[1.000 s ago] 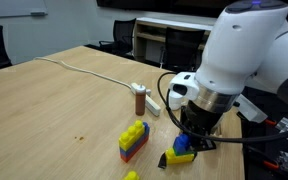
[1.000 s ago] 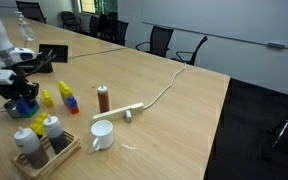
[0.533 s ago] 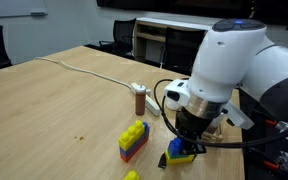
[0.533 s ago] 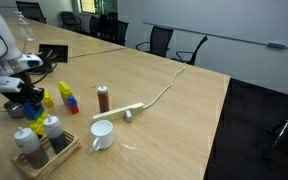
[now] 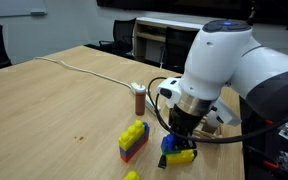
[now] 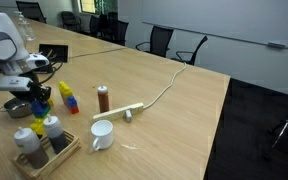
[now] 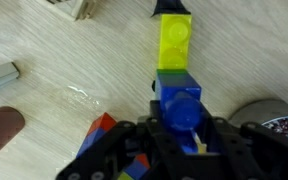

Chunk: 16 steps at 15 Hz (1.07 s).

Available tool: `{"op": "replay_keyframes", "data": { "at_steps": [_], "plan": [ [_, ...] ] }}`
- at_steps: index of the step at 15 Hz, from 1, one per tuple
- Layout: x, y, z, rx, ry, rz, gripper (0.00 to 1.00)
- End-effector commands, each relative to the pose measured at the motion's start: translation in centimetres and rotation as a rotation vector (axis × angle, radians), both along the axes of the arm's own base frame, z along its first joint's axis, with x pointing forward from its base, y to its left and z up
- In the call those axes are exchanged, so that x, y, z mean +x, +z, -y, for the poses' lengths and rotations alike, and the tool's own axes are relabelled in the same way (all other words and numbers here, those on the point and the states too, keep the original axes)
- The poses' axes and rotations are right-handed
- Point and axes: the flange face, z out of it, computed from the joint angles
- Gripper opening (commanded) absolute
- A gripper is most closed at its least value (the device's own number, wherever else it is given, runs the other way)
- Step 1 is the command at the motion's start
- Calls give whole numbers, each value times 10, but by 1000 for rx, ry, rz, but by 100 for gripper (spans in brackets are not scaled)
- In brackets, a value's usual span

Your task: Stick the blue Lego's on the solo yellow Lego

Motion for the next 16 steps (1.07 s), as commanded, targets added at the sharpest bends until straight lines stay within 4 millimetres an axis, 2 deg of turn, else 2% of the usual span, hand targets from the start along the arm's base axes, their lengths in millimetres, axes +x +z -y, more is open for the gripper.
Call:
{"op": "replay_keyframes", "data": {
  "at_steps": [1,11,16],
  "plan": [
    [-3,1,-1,-8,0,-10,10],
    [-17,-4,2,-59,0,-53,10],
    [-14,-12,3,-52,-1,-43,10]
  ]
}}
